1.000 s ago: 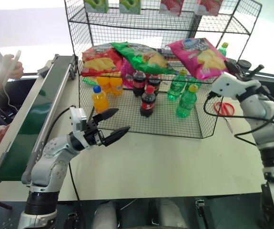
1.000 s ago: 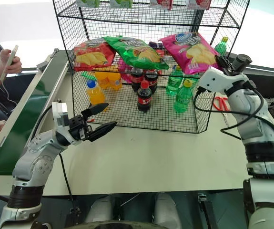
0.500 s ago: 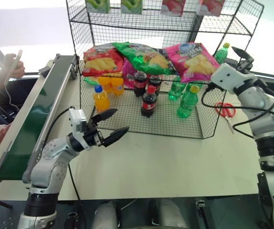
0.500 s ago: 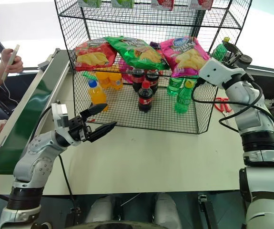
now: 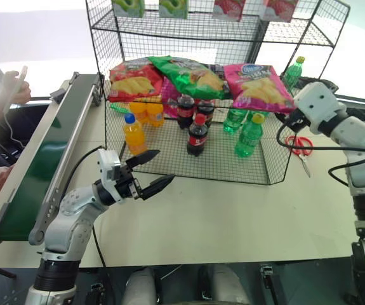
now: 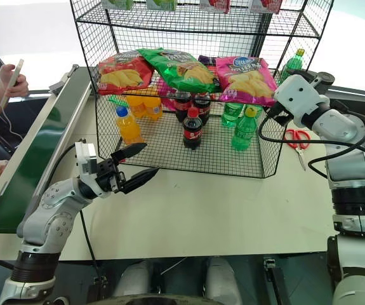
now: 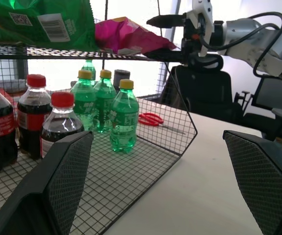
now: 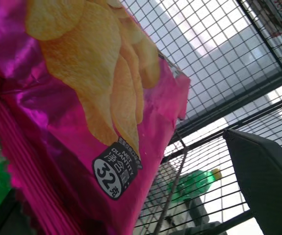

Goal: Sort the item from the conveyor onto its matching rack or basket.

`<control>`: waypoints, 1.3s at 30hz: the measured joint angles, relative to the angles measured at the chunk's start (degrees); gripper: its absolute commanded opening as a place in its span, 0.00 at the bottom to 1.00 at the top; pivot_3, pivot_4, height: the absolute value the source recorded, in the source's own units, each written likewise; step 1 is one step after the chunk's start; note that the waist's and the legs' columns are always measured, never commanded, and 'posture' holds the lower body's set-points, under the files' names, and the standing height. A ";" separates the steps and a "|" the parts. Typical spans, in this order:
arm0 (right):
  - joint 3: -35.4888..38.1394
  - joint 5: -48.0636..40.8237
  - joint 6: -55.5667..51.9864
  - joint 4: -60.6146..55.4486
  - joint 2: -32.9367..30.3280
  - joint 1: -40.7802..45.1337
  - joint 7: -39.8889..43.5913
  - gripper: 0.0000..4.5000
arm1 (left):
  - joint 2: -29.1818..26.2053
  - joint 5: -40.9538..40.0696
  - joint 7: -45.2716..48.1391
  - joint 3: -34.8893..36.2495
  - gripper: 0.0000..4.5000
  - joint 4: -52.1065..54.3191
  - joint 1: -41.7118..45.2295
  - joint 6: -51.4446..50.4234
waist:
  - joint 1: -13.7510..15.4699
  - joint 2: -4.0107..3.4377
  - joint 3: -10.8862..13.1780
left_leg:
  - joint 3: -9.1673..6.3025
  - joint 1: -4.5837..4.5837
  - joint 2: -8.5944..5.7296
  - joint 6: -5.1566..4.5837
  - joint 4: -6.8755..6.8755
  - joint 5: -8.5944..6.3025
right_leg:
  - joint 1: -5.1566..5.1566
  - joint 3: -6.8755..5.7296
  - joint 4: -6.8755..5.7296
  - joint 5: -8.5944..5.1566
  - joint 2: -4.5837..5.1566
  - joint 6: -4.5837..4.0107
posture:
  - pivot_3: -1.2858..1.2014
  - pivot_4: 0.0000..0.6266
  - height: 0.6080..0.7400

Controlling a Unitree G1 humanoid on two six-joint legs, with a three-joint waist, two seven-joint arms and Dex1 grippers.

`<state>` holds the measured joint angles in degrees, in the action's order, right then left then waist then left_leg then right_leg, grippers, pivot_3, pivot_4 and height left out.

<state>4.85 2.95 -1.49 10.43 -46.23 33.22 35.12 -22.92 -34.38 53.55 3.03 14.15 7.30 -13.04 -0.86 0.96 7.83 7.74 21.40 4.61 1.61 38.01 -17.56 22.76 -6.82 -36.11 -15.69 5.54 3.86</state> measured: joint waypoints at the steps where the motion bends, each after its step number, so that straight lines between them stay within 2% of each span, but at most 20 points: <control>1: 0.06 -0.74 -0.47 -0.22 0.06 -0.08 0.41 1.00 | 0.00 0.04 0.00 0.00 1.00 0.00 0.01 0.05 | -0.02 -0.01 0.01 | 0.01 0.00 -0.01 0.00 0.00 0.00 | 0.00 0.01 0.00 0.00 0.01 0.00 | 0.52 0.24 0.90; 3: 0.57 -2.38 -1.90 -0.82 0.22 -0.06 1.07 1.00 | 0.00 0.08 0.00 -0.04 1.00 0.00 0.03 0.12 | -0.01 -0.01 0.01 | 0.00 0.00 -0.01 -0.05 0.00 -0.03 | 0.00 0.00 0.00 0.00 0.01 0.00 | 0.52 0.24 0.90; 6: 0.67 -3.52 -2.51 -1.73 0.27 0.07 1.37 0.81 | 0.00 0.14 0.01 -0.12 1.00 0.00 0.03 0.31 | -0.01 -0.01 0.01 | 0.00 0.00 0.00 -0.05 0.00 -0.03 | 0.00 0.00 0.00 0.00 0.00 0.00 | 0.52 0.24 0.90; 13: 0.65 -3.07 0.96 -1.74 0.31 -0.09 0.58 0.02 | -0.12 0.18 0.01 -0.12 1.00 0.00 0.02 0.94 | 0.03 -0.01 0.01 | 0.01 0.00 -0.01 -0.04 0.00 -0.02 | 0.00 0.00 0.00 0.00 0.00 0.00 | 0.52 0.24 0.90; 14: 0.64 -3.01 1.31 -1.74 0.36 -0.11 0.44 0.01 | -0.13 0.18 0.01 -0.12 1.00 0.00 0.02 0.96 | 0.03 -0.01 0.01 | 0.01 0.00 -0.01 -0.02 0.00 -0.01 | 0.00 0.00 0.00 0.00 0.00 0.00 | 0.52 0.24 0.90; 21: -0.49 2.01 5.25 1.85 0.58 0.69 -4.17 0.01 | -0.11 0.19 -0.12 -0.33 1.00 0.01 -0.50 1.01 | 0.00 -0.02 0.01 | 0.02 0.00 -0.02 0.05 0.00 0.03 | 0.01 0.01 0.00 0.00 0.01 0.00 | 0.52 0.24 0.90; 26: -4.24 9.00 11.28 9.28 0.71 6.72 -9.60 0.01 | -0.04 0.31 -0.23 -1.48 1.00 0.07 -0.52 1.07 | -0.26 -0.07 0.04 | 0.04 -0.01 -0.01 0.10 0.00 0.06 | 0.04 0.01 -0.02 0.00 -0.02 0.00 | 0.52 0.24 0.90; 31: -5.81 10.22 15.26 14.19 1.39 8.23 -10.60 0.01 | -0.11 0.53 -0.63 -1.76 1.00 0.31 -0.58 1.10 | -0.01 -0.07 0.04 | 0.05 0.01 -0.01 0.10 0.00 0.06 | 0.03 0.01 0.00 0.00 0.01 0.00 | 0.52 0.24 0.90; 33: -6.03 9.96 15.70 15.26 1.39 8.22 -10.34 0.21 | -0.12 0.55 -0.82 -1.76 1.00 0.56 -0.79 1.10 | 0.02 -0.07 0.04 | 0.05 0.02 -0.02 0.10 0.00 0.05 | 0.03 0.02 0.00 0.00 0.02 0.00 | 0.52 0.24 0.90; 35: -5.93 8.78 15.62 15.92 1.39 8.21 -9.22 0.36 | -0.12 0.56 -0.95 -1.76 1.00 0.68 -0.90 1.10 | -0.01 -0.07 0.04 | 0.05 0.01 -0.02 0.10 0.00 0.06 | 0.02 0.01 0.00 0.00 0.01 0.00 | 0.52 0.24 0.90; 39: -5.03 5.18 14.98 15.41 0.77 7.57 -5.40 0.82 | -0.11 0.67 -1.12 -1.92 1.00 0.99 -1.26 1.11 | -0.05 -0.08 0.05 | 0.04 0.00 -0.01 0.09 0.00 0.05 | 0.02 0.01 0.00 0.00 0.01 0.00 | 0.52 0.24 0.90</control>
<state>-0.18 8.13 13.48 25.84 -45.46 40.79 29.72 -23.03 -33.72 52.43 1.10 15.14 6.04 -11.93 -0.91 0.89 7.87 7.79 21.40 4.60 1.71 38.01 -17.50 22.78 -6.81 -36.11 -15.69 5.55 3.86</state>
